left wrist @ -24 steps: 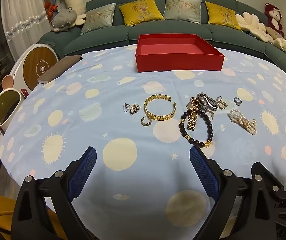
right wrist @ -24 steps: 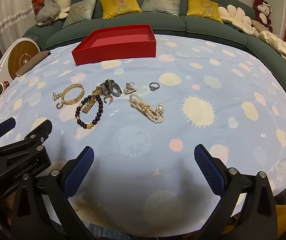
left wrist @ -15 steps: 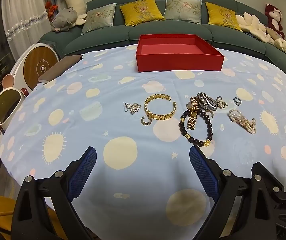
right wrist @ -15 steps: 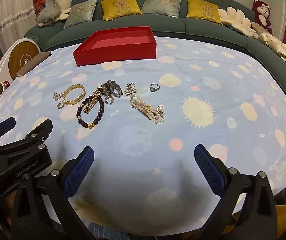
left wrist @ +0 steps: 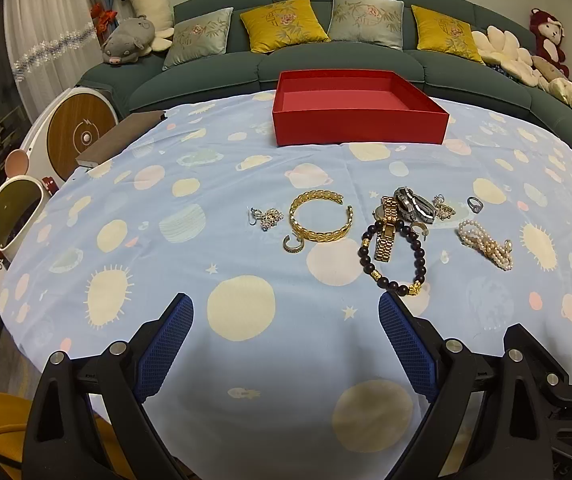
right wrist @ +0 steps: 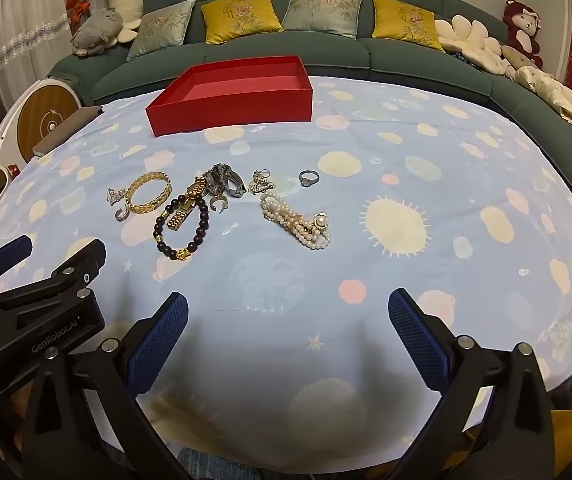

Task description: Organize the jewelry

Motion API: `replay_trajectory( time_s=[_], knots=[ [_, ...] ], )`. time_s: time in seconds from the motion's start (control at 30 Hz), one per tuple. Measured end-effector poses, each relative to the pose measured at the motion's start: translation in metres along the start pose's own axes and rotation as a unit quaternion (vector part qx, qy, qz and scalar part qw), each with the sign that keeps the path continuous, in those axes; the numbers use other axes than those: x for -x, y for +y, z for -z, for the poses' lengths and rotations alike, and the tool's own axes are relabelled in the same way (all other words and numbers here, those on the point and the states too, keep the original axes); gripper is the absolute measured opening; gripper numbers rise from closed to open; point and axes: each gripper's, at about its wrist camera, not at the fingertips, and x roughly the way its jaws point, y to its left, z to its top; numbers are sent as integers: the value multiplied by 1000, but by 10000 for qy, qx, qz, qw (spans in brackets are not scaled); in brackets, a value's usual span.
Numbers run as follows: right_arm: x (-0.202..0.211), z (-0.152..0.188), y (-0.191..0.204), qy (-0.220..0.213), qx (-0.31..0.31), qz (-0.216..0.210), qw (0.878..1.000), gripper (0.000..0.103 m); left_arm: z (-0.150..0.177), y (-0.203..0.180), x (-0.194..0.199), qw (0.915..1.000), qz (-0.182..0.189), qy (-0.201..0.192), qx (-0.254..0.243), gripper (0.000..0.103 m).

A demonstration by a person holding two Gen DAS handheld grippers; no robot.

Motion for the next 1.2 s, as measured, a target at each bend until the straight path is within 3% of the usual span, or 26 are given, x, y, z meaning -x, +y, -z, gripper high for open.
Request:
replay_trajectory(
  time_s=[1.2],
  knots=[
    [1,0,6,-53,43,-19,10000,98,1,4,3,10000,-35,-54,7,90]
  ],
)
